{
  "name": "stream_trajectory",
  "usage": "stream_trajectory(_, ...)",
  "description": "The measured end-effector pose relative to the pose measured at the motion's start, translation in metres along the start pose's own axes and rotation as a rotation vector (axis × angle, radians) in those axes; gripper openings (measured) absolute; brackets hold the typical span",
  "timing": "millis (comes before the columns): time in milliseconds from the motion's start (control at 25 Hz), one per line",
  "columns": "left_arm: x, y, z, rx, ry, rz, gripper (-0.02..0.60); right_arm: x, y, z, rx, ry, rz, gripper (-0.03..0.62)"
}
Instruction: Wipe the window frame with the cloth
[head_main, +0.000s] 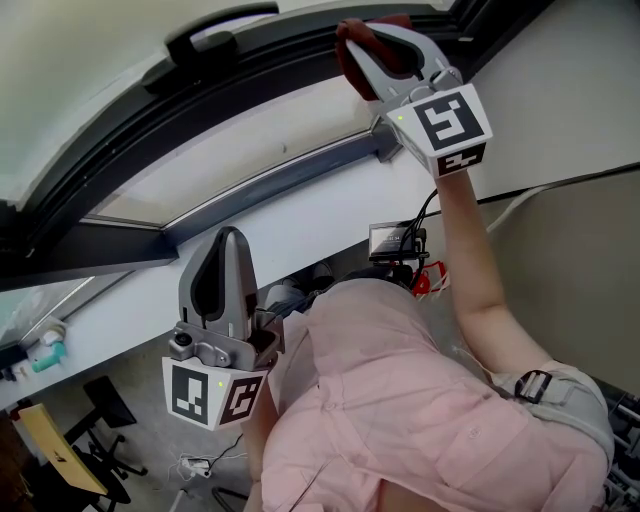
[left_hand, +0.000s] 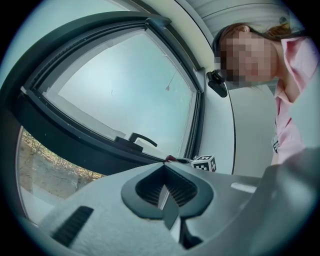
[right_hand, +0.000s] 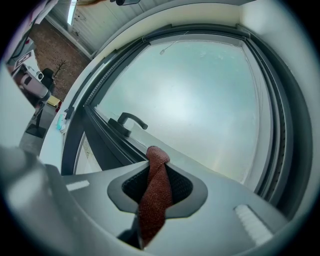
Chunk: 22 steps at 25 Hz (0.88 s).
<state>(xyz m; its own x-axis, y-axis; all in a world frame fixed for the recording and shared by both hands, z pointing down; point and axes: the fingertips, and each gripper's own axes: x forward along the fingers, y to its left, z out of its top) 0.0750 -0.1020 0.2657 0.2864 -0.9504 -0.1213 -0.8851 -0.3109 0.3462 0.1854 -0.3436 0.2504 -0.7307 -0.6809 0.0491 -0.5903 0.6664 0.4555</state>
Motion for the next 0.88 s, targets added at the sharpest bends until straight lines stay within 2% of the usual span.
stream_trajectory(880,-0.004,-0.001,0.002,-0.011,-0.004,-0.004,-0.005,-0.016,-0.037,-0.02,0.022,0.051,-0.107,0.069)
